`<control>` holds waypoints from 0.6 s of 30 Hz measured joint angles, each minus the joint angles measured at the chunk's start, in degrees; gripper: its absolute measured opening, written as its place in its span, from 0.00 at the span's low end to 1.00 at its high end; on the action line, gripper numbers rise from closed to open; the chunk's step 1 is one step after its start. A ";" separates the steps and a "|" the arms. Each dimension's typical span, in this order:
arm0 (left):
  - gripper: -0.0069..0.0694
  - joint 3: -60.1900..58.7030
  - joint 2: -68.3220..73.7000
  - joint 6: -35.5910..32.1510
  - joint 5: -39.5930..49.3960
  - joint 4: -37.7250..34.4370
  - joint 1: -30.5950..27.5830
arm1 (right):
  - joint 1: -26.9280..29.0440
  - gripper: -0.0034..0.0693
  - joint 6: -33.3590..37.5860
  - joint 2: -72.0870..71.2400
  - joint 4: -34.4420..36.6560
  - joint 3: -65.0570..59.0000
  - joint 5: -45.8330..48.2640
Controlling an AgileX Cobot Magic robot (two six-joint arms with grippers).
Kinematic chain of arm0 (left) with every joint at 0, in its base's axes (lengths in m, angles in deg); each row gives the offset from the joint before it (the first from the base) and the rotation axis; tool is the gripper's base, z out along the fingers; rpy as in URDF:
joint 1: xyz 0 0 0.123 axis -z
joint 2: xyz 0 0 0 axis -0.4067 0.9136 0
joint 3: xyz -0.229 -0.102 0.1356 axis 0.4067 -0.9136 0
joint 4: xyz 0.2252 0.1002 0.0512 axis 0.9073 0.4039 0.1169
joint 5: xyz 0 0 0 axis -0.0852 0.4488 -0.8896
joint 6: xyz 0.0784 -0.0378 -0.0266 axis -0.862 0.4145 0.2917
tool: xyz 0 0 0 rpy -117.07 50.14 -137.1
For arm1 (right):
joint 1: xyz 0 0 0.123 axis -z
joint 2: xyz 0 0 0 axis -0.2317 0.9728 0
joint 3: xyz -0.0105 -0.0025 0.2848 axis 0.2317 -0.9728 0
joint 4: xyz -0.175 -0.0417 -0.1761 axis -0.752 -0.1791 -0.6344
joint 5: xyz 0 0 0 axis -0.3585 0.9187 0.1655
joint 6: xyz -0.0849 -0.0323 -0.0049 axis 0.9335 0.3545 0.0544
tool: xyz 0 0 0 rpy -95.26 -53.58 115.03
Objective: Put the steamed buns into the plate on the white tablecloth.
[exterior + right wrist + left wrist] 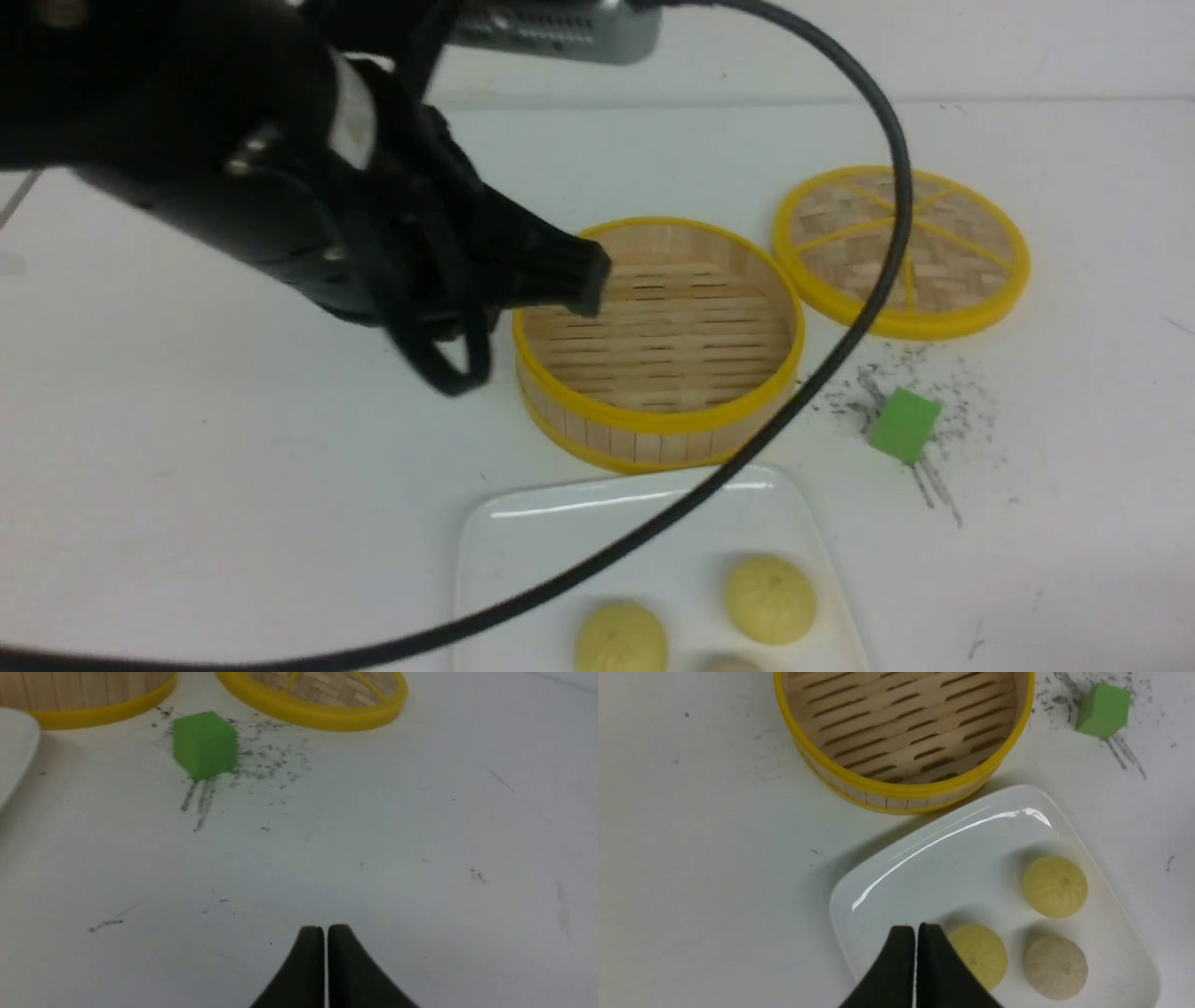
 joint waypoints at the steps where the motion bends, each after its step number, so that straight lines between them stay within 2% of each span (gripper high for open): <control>1: 0.13 -0.45 -1.28 -0.07 0.14 0.32 0.00 | 0.41 0.10 0.00 0.00 0.32 0.00 0.00; 10: 0.13 -11.62 -14.37 1.47 0.67 3.24 0.00 | 0.85 0.12 0.00 0.00 1.58 0.00 -0.05; 18: 0.13 -26.48 -26.56 9.93 -4.90 7.09 0.00 | 0.85 0.13 0.00 0.00 1.65 0.00 -0.05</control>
